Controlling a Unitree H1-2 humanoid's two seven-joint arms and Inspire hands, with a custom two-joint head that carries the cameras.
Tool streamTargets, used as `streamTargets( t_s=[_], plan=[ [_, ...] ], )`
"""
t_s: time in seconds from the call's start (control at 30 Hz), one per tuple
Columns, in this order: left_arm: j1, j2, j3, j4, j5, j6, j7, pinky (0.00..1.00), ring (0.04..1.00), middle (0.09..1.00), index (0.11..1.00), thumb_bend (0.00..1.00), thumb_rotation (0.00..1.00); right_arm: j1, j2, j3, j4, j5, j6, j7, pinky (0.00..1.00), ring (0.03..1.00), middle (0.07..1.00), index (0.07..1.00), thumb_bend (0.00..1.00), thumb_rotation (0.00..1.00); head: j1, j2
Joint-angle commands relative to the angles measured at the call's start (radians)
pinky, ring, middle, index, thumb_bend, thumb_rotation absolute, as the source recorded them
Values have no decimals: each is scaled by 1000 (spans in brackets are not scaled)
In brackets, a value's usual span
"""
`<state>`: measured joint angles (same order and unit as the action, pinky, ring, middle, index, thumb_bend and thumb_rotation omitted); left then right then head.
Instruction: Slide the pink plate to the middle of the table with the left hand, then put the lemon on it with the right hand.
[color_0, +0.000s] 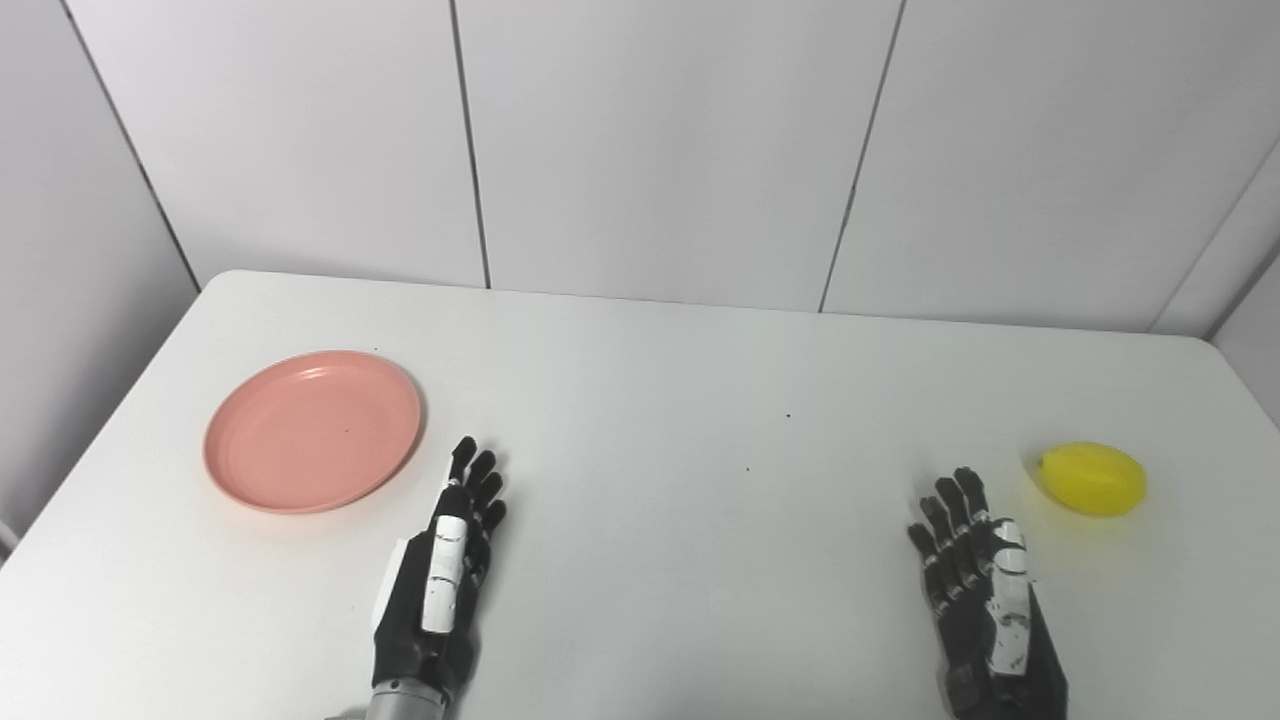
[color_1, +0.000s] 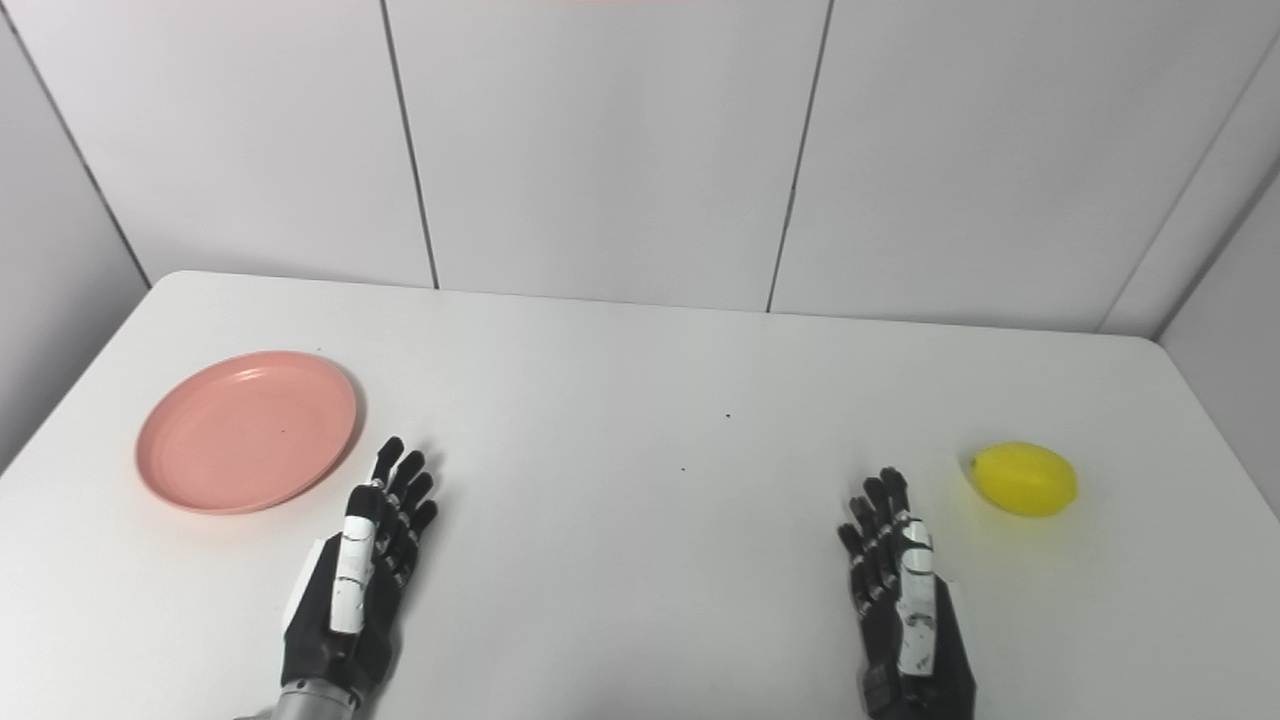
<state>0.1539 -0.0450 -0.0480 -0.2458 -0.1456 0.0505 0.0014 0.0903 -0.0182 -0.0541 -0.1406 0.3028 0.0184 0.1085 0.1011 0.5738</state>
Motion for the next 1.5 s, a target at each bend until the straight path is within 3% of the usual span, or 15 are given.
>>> streamTargets(
  t_s=[0.0,0.33,0.77,1.47],
  plan=[
    [81,-36,-2,0,17,-55,14,1000,985,992,1000,747,926,29,-21,-21,55,12,12,8,1000,1000,997,996,735,1000,12,-7],
    [77,-39,-26,44,25,-124,27,1000,984,989,1000,772,901,23,-38,-32,90,39,-9,34,1000,1000,1000,1000,712,1000,25,-39],
    [70,-37,-20,73,25,-145,32,1000,984,988,1000,771,907,18,-28,-35,121,24,-36,36,1000,1000,1000,1000,694,1000,15,-81],
    [60,-35,-28,76,11,-161,31,1000,976,981,1000,787,891,18,-25,-34,143,17,-62,46,1000,1000,1000,1000,648,1000,10,-107]
  ],
)
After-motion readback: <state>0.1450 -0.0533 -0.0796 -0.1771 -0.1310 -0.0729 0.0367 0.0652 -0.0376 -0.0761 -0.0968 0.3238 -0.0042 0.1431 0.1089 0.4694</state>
